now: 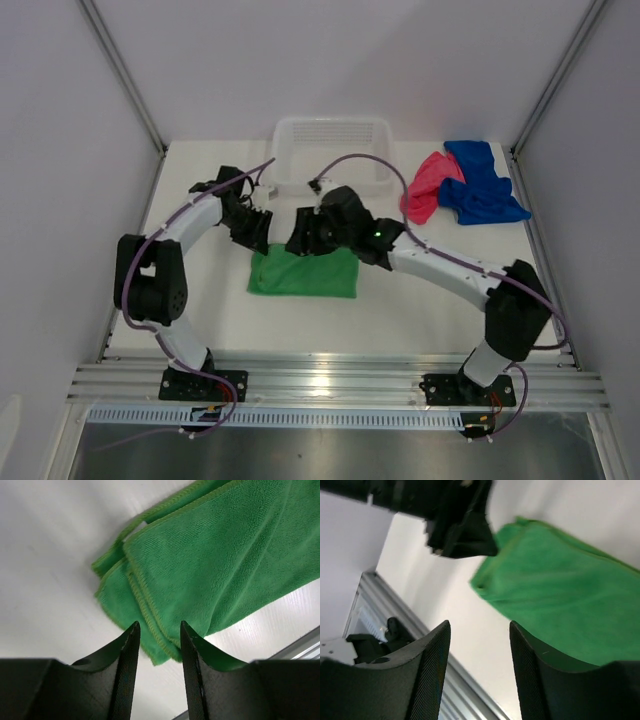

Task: Roll the towels
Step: Fold the towel

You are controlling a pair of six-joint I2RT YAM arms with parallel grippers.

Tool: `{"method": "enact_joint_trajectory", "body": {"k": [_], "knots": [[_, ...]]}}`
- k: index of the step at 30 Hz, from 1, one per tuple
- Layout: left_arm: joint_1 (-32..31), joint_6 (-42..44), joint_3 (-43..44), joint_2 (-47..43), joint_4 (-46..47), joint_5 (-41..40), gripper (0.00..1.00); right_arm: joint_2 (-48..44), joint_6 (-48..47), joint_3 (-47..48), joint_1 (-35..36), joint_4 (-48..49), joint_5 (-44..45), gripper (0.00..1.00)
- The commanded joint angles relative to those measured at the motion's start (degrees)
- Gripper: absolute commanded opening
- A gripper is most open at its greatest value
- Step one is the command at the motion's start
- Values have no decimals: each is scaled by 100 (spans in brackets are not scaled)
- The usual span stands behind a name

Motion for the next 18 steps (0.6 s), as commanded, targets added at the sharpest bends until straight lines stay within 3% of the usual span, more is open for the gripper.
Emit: {"method": "enact_joint_trajectory", "body": {"k": [1, 9, 18], "knots": [[-273, 3, 311, 373, -79, -281, 41, -415, 115, -993, -601, -309, 132, 53], [-467, -58, 637, 989, -201, -589, 40, -1075, 317, -2751, -1393, 332, -475, 53], [-476, -58, 558, 1156, -210, -713, 40, -698, 379, -3052, -1683, 896, -915, 52]]}}
